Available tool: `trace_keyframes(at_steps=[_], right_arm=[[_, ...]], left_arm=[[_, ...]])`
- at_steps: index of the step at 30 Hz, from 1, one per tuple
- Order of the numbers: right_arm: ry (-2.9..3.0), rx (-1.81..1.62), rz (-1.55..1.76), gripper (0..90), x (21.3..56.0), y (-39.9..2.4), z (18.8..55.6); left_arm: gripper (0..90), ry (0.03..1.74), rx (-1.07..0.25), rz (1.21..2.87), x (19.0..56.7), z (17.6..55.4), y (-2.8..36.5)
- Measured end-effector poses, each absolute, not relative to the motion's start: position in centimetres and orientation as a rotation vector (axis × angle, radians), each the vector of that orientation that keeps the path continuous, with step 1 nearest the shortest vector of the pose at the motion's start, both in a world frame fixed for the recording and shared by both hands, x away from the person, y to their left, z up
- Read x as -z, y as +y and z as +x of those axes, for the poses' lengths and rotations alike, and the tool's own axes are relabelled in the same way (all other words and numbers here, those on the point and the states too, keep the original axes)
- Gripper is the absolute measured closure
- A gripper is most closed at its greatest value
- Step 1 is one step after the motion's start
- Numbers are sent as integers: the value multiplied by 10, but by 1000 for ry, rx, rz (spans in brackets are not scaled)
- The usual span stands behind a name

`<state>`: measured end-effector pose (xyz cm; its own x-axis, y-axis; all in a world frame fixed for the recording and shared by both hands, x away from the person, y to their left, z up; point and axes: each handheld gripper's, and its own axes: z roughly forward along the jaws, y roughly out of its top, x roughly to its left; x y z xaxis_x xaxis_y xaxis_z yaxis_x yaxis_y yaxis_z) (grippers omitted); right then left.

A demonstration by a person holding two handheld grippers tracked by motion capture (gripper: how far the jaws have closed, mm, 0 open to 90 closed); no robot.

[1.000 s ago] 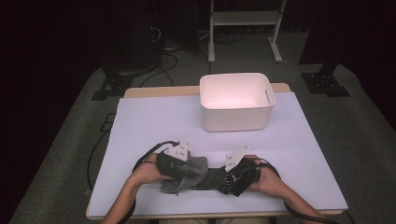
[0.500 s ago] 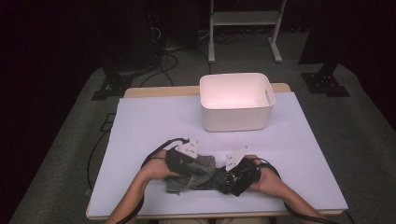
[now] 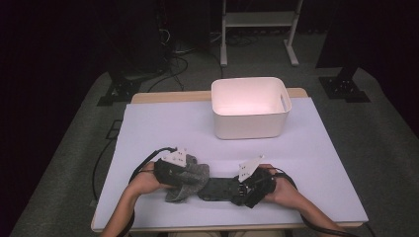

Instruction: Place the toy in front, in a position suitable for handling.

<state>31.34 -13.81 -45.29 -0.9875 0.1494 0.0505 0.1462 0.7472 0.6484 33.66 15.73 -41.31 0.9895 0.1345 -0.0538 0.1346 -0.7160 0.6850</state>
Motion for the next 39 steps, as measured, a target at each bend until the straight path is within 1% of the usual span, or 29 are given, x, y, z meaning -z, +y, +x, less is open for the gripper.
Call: trace_keyframes(at_steps=[8,14,20,34,39], right_arm=[[2933,-1085,249,215,453,-138,313],[2930,-1080,250,215,453,-137,313],[2929,-1077,245,216,453,-137,312],[2930,-1085,255,220,453,-138,311],[2930,-1085,255,220,453,-138,311]], left_arm=[[759,136,17,2373,411,342,133],[759,50,65,2393,410,345,94],[758,-3,93,2394,410,348,66],[757,-91,118,2408,410,342,33],[757,-113,120,2405,411,337,29]])
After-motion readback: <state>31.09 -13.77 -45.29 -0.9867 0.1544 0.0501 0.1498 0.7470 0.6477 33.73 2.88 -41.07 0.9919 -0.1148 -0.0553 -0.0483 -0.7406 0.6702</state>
